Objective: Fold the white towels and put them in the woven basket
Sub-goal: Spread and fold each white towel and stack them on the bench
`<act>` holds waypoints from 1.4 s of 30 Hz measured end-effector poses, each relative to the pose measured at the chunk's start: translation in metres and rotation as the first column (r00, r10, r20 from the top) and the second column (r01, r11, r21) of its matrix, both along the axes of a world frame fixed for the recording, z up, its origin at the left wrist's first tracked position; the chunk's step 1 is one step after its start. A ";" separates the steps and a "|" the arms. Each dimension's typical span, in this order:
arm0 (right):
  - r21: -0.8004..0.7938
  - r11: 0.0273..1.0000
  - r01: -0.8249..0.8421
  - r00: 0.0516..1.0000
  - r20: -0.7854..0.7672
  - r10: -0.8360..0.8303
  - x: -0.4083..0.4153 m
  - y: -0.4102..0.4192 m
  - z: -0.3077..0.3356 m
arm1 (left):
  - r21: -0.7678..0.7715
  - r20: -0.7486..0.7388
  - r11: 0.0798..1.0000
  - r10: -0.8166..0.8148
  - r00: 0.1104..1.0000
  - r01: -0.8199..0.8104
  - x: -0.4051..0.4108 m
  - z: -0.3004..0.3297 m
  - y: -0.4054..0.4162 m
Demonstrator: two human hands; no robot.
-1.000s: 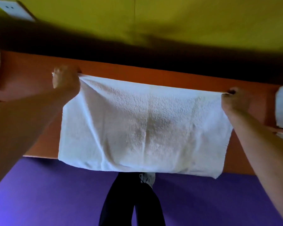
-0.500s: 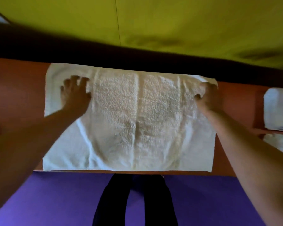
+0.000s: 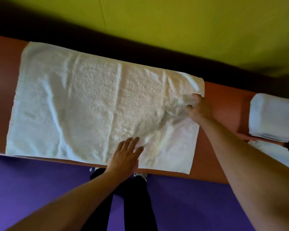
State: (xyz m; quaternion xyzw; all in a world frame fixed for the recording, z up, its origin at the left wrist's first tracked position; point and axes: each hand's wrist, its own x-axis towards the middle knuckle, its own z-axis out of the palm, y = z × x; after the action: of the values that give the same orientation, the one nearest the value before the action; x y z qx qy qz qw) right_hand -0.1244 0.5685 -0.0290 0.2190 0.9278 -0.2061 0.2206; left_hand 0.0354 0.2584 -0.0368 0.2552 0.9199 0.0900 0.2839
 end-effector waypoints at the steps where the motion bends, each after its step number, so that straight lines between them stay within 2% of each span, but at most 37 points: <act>1: -0.026 0.999 0.039 0.999 -0.006 -0.039 -0.001 0.008 -0.001 | 0.016 -0.002 1.000 -0.012 1.000 0.012 0.004 0.000 0.014; 7: -0.144 0.960 0.242 0.964 -0.081 -0.255 -0.013 0.034 -0.014 | 0.150 -0.016 0.982 -0.115 0.993 0.116 0.023 -0.001 0.103; 11: -0.194 0.904 0.381 0.910 -0.095 -0.404 -0.024 0.039 -0.023 | 0.116 -0.007 0.977 -0.179 0.984 0.179 0.031 -0.009 0.145; 15: -0.194 0.904 0.382 0.919 -0.021 -0.393 -0.033 0.034 -0.029 | 0.060 -0.045 0.987 -0.143 0.989 0.146 0.032 -0.021 0.158; 17: -0.186 0.896 0.403 0.911 -0.005 -0.411 -0.034 0.024 -0.028 | 0.085 -0.060 0.989 -0.114 0.992 0.119 0.033 -0.023 0.160; 20: -0.343 0.800 0.492 0.858 0.034 -0.513 -0.039 0.013 -0.026 | 0.179 0.012 0.983 0.048 0.999 -0.049 0.031 -0.012 0.153; 22: -0.441 0.726 0.527 0.824 0.058 -0.563 -0.043 0.007 -0.017 | 0.276 0.182 0.919 0.239 0.954 -0.283 0.027 0.006 0.141; 24: -0.520 0.667 0.533 0.804 0.067 -0.590 -0.047 0.003 -0.007 | 0.306 0.328 0.812 0.400 0.856 -0.497 0.024 0.025 0.127; 28: -0.612 0.580 0.538 0.765 0.064 -0.641 -0.059 -0.024 0.024 | 0.329 0.445 0.567 0.612 0.654 -0.755 0.016 0.061 0.090; 31: -0.619 0.594 0.514 0.779 0.048 -0.625 -0.075 -0.054 0.045 | 0.382 0.444 0.465 0.665 0.600 -0.799 0.009 0.094 0.060; 33: -0.625 0.634 0.456 0.807 -0.009 -0.590 -0.086 -0.082 0.060 | 0.472 0.315 0.406 0.751 0.580 -0.783 0.005 0.112 0.038; 34: -0.625 0.657 0.422 0.821 -0.044 -0.569 -0.092 -0.097 0.066 | 0.499 0.234 0.433 0.767 0.597 -0.751 0.004 0.118 0.028; 37: -0.629 0.706 0.326 0.854 -0.124 -0.505 -0.107 -0.152 0.083 | 0.442 0.384 0.265 0.808 0.447 -0.857 0.002 0.125 -0.007; 38: -0.635 0.713 0.299 0.863 -0.139 -0.486 -0.112 -0.172 0.087 | 0.437 0.392 0.214 0.829 0.399 -0.874 0.000 0.128 -0.020; 42: -0.644 0.735 0.213 0.895 -0.174 -0.412 -0.128 -0.247 0.095 | 0.457 0.325 0.109 0.903 0.279 -0.883 0.000 0.131 -0.078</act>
State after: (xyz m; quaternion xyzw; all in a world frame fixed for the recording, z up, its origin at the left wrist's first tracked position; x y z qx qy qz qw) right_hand -0.2520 0.3217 0.0655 0.2560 0.7827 -0.5594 0.0948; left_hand 0.0358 0.1807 0.0942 -0.2772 0.8164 0.5022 0.0663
